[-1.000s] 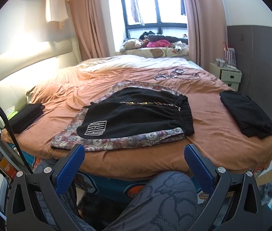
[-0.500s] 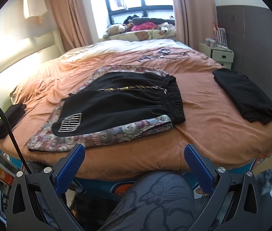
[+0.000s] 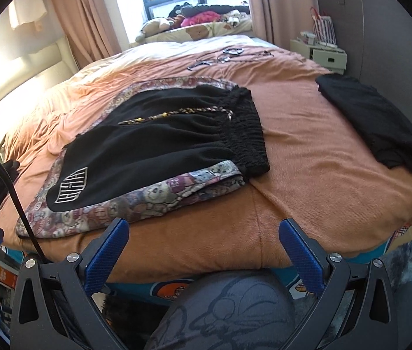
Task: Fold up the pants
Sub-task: 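Move both tools toward the black shorts on the bear-print cloth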
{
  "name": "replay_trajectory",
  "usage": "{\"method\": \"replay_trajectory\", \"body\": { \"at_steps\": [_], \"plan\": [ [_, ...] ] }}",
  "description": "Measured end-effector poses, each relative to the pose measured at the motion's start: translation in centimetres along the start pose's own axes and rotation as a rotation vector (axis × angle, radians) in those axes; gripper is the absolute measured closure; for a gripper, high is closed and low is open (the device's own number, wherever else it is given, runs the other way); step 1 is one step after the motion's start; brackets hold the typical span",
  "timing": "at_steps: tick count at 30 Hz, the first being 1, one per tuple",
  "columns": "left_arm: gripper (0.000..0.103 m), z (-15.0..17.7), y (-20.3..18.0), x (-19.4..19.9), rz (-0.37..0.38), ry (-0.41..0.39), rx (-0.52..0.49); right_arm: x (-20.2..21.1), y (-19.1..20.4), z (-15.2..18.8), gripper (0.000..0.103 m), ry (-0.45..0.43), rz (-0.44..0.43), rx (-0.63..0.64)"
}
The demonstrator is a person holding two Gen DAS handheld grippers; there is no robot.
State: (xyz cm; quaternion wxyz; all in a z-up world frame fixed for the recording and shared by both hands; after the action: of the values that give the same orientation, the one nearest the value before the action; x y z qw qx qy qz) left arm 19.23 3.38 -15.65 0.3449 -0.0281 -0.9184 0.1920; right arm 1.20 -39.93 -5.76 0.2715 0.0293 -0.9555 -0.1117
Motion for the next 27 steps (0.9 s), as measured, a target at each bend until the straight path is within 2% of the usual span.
{"method": "replay_trajectory", "body": {
  "at_steps": [10,15,20,24,25,27],
  "plan": [
    [0.021,0.7,0.2,-2.8,0.141,0.096,0.125,-3.5,-1.2,-0.6,0.000,0.052,-0.006,-0.038],
    [0.021,0.5,-0.1,-4.5,0.161,0.125,0.154,-5.0,-1.4,-0.8,0.000,0.074,-0.012,-0.045],
    [0.021,-0.1,0.3,-5.5,0.133,0.113,0.175,-6.5,-1.9,-1.0,0.000,0.096,-0.016,-0.066],
    [0.029,-0.6,1.2,-5.2,0.090,0.068,0.208,-7.7,-2.6,-1.1,0.000,0.103,-0.017,-0.093],
    [0.031,-0.6,1.5,-5.2,0.088,0.066,0.218,-8.0,-2.6,-1.1,0.003,0.105,-0.019,-0.102],
    [0.046,-0.6,1.9,-5.1,0.062,0.057,0.224,-8.6,-3.1,-1.0,0.010,0.117,-0.031,-0.129]
  ]
}}
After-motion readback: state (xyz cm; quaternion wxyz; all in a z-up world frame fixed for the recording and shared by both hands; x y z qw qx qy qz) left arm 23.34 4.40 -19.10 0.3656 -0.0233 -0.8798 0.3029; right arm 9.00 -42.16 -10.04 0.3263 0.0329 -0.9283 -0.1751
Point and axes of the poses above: each gripper's, at about its wrist camera, not at the fingertips, and x roughly against the way its jaws point, y to its left, z to its underside, the point moved 2 cm from there along -x, roughly the way its jaws point, and after that the axes turned 8 degrees about -y, right-handed, at the moved point
